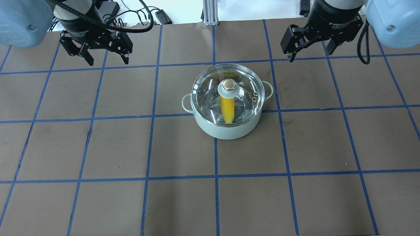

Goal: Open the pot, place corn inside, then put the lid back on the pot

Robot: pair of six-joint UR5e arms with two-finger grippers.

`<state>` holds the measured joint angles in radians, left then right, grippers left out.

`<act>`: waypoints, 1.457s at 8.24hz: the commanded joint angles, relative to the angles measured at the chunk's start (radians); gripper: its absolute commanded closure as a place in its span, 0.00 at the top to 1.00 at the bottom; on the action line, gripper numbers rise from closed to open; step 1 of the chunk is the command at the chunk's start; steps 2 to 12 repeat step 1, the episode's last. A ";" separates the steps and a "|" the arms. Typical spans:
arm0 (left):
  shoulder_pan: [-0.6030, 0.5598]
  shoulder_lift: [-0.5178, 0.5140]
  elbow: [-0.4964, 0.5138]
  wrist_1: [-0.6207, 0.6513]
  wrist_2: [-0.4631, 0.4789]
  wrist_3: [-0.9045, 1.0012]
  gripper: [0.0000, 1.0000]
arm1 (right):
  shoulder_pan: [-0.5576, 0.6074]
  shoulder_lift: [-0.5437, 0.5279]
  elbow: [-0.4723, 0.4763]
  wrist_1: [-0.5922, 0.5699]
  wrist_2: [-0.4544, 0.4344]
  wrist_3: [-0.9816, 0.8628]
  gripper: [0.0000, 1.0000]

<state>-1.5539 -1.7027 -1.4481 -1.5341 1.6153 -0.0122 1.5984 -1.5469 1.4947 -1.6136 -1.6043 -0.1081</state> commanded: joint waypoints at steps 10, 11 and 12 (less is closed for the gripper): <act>0.000 0.000 0.000 -0.001 -0.001 0.001 1.00 | 0.000 0.002 0.001 0.000 0.001 -0.001 1.00; 0.000 0.000 0.000 -0.001 -0.001 0.001 1.00 | 0.000 0.002 0.001 0.000 0.001 -0.001 1.00; 0.000 0.000 0.000 -0.001 -0.001 0.001 1.00 | 0.000 0.002 0.001 0.000 0.001 -0.001 1.00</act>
